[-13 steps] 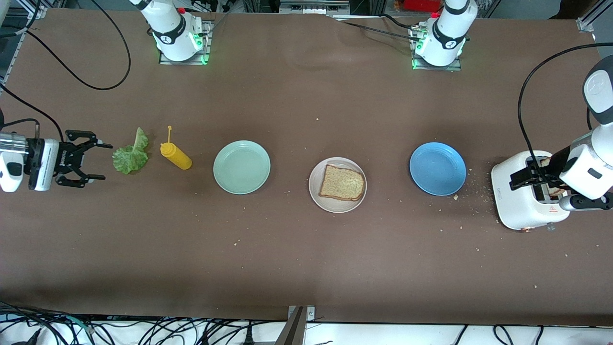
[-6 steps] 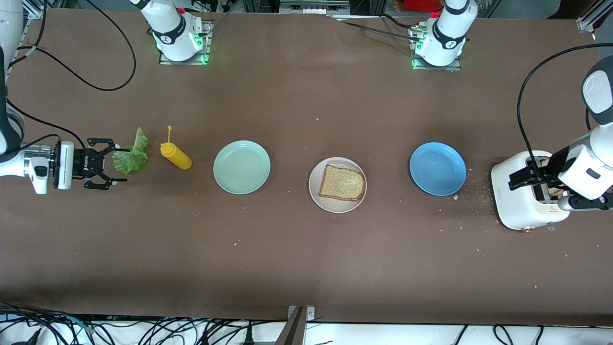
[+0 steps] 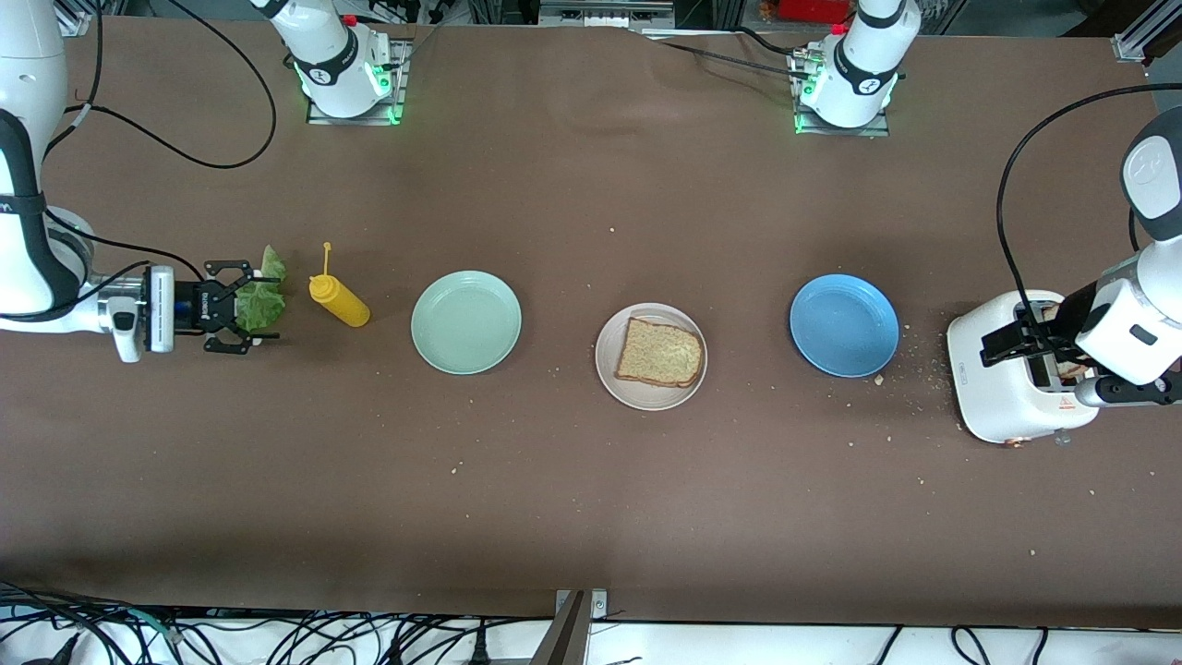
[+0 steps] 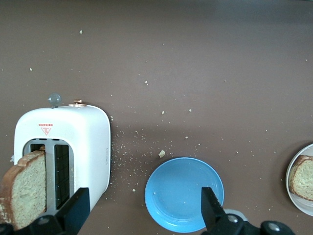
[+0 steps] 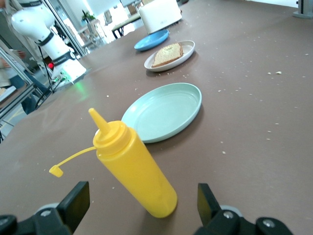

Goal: Make sandwich in beige plate with both arms
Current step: 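Grasp the mustard bottle upright and lift it with the right gripper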

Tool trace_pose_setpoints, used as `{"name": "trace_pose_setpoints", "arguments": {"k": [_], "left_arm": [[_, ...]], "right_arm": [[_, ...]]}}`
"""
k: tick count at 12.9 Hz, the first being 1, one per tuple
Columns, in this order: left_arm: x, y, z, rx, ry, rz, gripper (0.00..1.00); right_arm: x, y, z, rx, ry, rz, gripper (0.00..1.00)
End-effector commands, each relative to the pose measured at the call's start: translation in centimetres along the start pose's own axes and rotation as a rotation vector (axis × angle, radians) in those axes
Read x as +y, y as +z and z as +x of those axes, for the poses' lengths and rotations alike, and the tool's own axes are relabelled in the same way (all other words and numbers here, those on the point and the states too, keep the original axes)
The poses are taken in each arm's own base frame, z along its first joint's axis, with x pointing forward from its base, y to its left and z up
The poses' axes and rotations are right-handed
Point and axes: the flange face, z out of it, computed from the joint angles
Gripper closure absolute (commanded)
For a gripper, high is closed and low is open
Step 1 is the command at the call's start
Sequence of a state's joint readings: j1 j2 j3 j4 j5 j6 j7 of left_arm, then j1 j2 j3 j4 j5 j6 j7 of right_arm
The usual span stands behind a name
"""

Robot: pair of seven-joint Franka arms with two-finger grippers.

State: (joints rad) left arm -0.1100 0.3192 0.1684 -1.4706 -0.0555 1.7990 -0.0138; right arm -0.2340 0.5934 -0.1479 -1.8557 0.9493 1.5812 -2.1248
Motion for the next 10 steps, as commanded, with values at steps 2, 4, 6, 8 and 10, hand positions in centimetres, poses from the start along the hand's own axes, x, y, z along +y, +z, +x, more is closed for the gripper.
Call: {"name": "trace_pose_setpoints", "arguments": {"k": [2,4,6,8,10], "left_arm": [[0.2,0.0,-0.3,-0.007,0.000,0.034,0.00],[0.1,0.0,-0.3,-0.007,-0.001,0.035,0.00],[0.2,0.0,-0.3,-0.007,-0.001,0.034,0.00],[0.2,0.0,-0.3,-0.007,-0.001,0.034,0.00],[0.2,0.0,-0.3,-0.007,-0.001,0.035,0.00]], "right_arm": [[-0.6,1.8,-2.2,0.085,-0.036,-0.003,0.02],[-0.4,2.5,-3.2,0.105,-0.025,-0.001,0.02],[0.2,4.0,-3.0,0.137,-0.022,-0.002,0.02],[0.2,5.7,-4.4,0.182,-0.004,0.002,0.02],[-0.2,6.9,-5.7,0.208,0.000,0.019,0.02]]}}
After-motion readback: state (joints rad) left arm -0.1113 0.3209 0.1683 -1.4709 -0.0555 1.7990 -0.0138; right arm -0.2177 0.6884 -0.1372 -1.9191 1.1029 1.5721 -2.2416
